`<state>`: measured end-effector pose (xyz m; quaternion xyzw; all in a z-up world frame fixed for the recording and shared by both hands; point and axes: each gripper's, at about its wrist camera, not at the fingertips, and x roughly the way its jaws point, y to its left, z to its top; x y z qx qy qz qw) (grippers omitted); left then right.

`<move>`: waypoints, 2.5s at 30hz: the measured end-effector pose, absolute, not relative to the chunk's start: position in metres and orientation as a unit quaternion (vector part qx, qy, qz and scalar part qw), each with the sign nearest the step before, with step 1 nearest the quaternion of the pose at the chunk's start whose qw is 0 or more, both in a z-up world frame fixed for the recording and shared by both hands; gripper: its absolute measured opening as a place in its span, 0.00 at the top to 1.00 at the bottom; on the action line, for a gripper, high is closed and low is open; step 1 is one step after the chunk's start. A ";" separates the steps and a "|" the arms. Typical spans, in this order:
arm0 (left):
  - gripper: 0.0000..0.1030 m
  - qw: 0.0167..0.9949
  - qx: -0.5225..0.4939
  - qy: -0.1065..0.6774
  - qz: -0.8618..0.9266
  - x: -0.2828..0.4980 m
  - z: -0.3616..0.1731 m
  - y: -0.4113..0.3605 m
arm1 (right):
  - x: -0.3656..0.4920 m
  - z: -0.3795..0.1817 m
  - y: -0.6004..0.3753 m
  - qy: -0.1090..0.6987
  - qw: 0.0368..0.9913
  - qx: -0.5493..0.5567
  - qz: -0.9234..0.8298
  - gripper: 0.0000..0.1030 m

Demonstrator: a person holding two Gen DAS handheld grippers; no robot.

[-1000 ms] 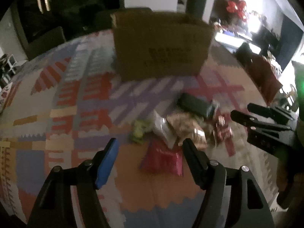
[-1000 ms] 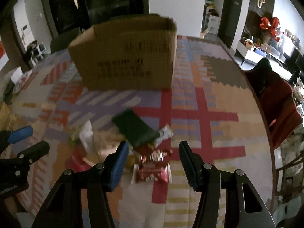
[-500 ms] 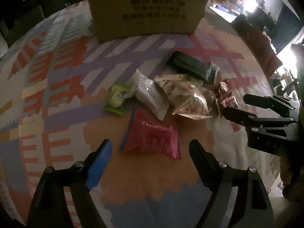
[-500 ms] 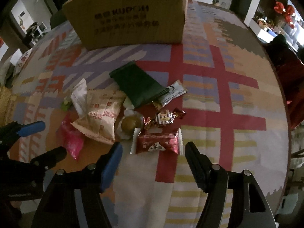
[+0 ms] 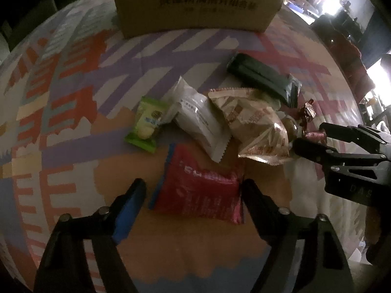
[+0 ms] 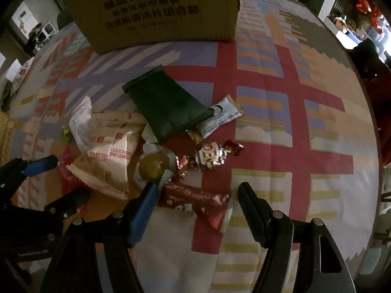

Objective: Organize snacks
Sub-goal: 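Grasp the red bag with the left tool while the right grasps the chocolate wrapper, then carry both snacks into the cardboard box and open both tools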

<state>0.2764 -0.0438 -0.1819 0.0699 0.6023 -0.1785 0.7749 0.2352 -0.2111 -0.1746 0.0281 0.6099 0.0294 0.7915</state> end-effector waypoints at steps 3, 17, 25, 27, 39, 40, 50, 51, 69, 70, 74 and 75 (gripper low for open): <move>0.35 0.780 0.079 0.595 -0.176 0.276 -0.181 -0.046 | 0.235 -0.174 -0.212 0.609 0.793 0.026 0.029 0.34; 0.49 0.792 0.089 0.578 -0.174 0.259 -0.169 -0.047 | 0.217 -0.167 -0.213 0.615 0.788 0.023 0.016 0.43; 0.49 0.808 0.073 0.553 -0.187 0.254 -0.138 -0.041 | 0.206 -0.132 -0.208 0.584 0.811 0.022 0.023 0.43; 0.49 0.814 0.069 0.545 -0.189 0.255 -0.129 -0.040 | 0.205 -0.120 -0.205 0.572 0.819 0.020 0.025 0.43; 0.49 0.853 0.058 0.475 -0.207 0.272 -0.064 -0.037 | 0.221 -0.062 -0.197 0.505 0.862 0.028 0.033 0.43; 0.49 0.857 0.056 0.468 -0.209 0.274 -0.059 -0.037 | 0.223 -0.059 -0.196 0.500 0.865 0.028 0.033 0.43; 0.49 0.885 0.054 0.413 -0.208 0.309 -0.011 -0.033 | 0.255 -0.016 -0.195 0.437 0.898 0.038 0.039 0.43; 0.49 0.886 0.054 0.411 -0.209 0.312 -0.008 -0.034 | 0.259 -0.012 -0.195 0.431 0.901 0.038 0.039 0.43; 0.49 0.902 0.047 0.377 -0.205 0.398 0.048 -0.047 | 0.348 0.051 -0.201 0.363 0.928 0.051 0.061 0.43; 0.49 0.902 0.046 0.378 -0.205 0.404 0.049 -0.048 | 0.352 0.051 -0.202 0.363 0.928 0.054 0.063 0.43; 0.49 0.900 0.051 0.380 -0.207 0.420 0.051 -0.054 | 0.370 0.047 -0.205 0.369 0.926 0.056 0.062 0.43; 0.49 0.900 0.054 0.381 -0.206 0.425 0.050 -0.056 | 0.373 0.047 -0.204 0.369 0.926 0.056 0.063 0.43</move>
